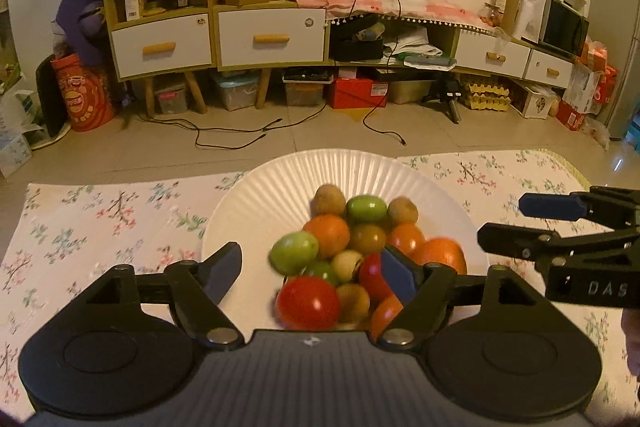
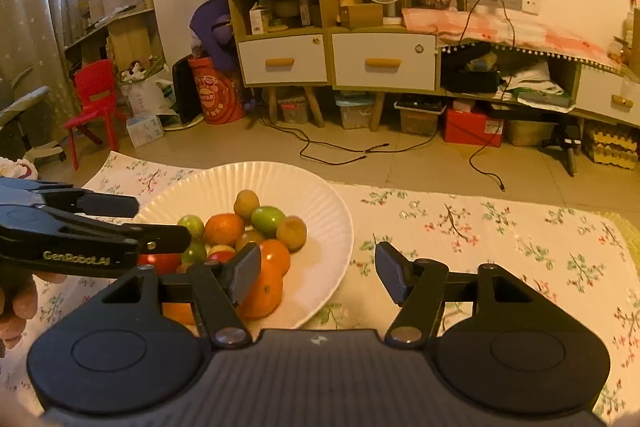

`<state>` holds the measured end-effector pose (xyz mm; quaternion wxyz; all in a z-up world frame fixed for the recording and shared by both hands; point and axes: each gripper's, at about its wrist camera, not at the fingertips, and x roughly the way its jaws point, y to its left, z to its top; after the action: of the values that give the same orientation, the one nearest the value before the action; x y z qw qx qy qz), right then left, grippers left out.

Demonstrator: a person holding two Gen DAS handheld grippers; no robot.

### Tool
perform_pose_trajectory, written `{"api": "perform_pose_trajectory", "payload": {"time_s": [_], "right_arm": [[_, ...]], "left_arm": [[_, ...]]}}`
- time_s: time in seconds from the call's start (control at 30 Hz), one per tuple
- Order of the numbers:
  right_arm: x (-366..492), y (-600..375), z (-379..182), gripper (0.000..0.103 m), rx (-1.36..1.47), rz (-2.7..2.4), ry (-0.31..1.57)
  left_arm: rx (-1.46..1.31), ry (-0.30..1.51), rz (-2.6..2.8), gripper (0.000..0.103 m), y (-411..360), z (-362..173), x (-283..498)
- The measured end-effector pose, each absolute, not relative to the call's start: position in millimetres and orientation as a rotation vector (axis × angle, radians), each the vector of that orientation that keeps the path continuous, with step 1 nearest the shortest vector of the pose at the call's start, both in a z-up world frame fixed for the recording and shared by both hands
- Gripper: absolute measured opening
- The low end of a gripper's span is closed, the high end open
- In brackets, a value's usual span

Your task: Organize fruits

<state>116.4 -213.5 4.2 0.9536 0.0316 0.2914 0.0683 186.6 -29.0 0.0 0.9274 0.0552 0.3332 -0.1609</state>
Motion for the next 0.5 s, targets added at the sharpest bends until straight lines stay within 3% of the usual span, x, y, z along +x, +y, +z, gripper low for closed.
{"api": "perform_pose_trajectory", "payload": {"time_s": [0.5], "right_arm": [[83, -195, 1, 0.069, 0.049, 0.128, 0.63]], "left_arm": [[0.09, 0.721, -0.286, 0.087, -11, -2, 134]]}}
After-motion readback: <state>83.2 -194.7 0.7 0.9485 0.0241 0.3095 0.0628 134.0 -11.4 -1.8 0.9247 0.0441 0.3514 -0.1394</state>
